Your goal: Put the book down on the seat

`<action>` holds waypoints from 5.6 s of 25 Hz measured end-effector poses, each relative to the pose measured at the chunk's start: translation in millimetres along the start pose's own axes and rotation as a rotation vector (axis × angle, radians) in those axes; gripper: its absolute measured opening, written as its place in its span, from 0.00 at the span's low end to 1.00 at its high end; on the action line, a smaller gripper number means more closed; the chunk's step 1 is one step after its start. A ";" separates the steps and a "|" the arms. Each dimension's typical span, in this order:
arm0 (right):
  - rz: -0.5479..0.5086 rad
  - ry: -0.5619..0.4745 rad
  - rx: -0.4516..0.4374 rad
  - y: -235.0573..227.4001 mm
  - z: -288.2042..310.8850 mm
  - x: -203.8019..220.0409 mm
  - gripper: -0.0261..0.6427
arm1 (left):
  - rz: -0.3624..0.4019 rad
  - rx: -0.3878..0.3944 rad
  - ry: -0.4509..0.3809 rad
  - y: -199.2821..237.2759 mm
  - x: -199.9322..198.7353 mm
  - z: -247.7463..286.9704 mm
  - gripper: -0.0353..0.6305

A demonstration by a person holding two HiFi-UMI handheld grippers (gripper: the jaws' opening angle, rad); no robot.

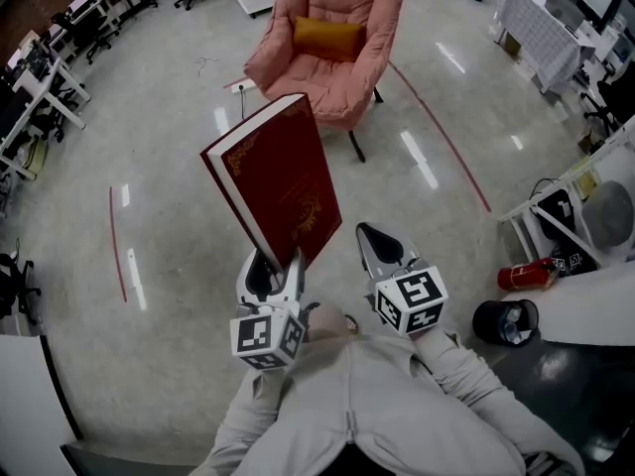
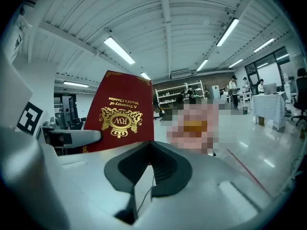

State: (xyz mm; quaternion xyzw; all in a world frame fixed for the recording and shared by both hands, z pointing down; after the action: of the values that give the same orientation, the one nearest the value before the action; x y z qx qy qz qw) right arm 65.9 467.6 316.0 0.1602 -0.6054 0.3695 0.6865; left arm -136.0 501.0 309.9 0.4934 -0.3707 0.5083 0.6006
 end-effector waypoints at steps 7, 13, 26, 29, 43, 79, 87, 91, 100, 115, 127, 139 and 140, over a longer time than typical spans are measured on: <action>0.015 0.005 0.016 -15.8 -1.8 5.3 0.04 | 0.004 -0.008 -0.001 -5.9 0.7 11.2 0.46; 0.023 0.020 0.022 -32.0 9.8 8.0 0.04 | -0.002 -0.013 0.006 -4.4 -0.4 34.9 0.46; 0.042 0.044 0.041 -87.4 91.6 -15.6 0.04 | -0.002 -0.005 0.058 13.1 -16.1 133.3 0.46; 0.048 0.053 0.051 -102.1 116.2 -23.5 0.04 | 0.009 0.004 0.071 19.5 -24.0 162.3 0.46; 0.052 0.071 0.105 -167.6 241.5 -77.5 0.04 | 0.023 0.036 0.101 59.9 -80.6 308.2 0.46; 0.113 0.111 0.152 -366.3 399.0 -122.1 0.04 | 0.045 0.028 0.187 55.2 -96.7 575.1 0.46; 0.137 0.137 0.150 -441.2 432.1 -134.6 0.04 | 0.036 0.005 0.242 36.2 -85.6 650.3 0.46; 0.159 0.155 0.146 -470.5 445.8 -134.1 0.04 | 0.032 -0.018 0.290 30.5 -70.6 686.8 0.46; 0.192 0.215 0.121 -525.7 485.1 -122.8 0.04 | 0.013 -0.057 0.406 19.6 -20.9 769.1 0.46; 0.283 0.294 0.158 -589.1 521.2 -70.6 0.04 | 0.023 -0.097 0.623 31.8 96.3 861.7 0.46; 0.332 0.316 0.183 -623.1 549.6 -38.6 0.04 | 0.056 -0.081 0.754 34.9 154.5 903.3 0.46; 0.356 0.314 0.184 -622.3 556.1 -33.1 0.04 | 0.028 -0.138 0.807 38.2 166.2 922.1 0.47; 0.356 0.312 0.183 -621.7 556.2 -34.0 0.04 | 0.031 -0.147 0.813 39.1 165.9 920.9 0.47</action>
State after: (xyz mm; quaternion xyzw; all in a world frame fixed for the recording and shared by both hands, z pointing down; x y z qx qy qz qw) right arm 105.6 -334.3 545.0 0.0538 -0.4749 0.5580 0.6784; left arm -87.8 -351.4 694.8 0.2026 -0.1462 0.6429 0.7241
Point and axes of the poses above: the fingertips, and each gripper's own axes: z forward along the fingers, y to its left, x out of its underside, the point moved 7 cm from there along -z, backward along the fingers, and after that the axes turned 12 degrees about -x, right-handed, at the moved point
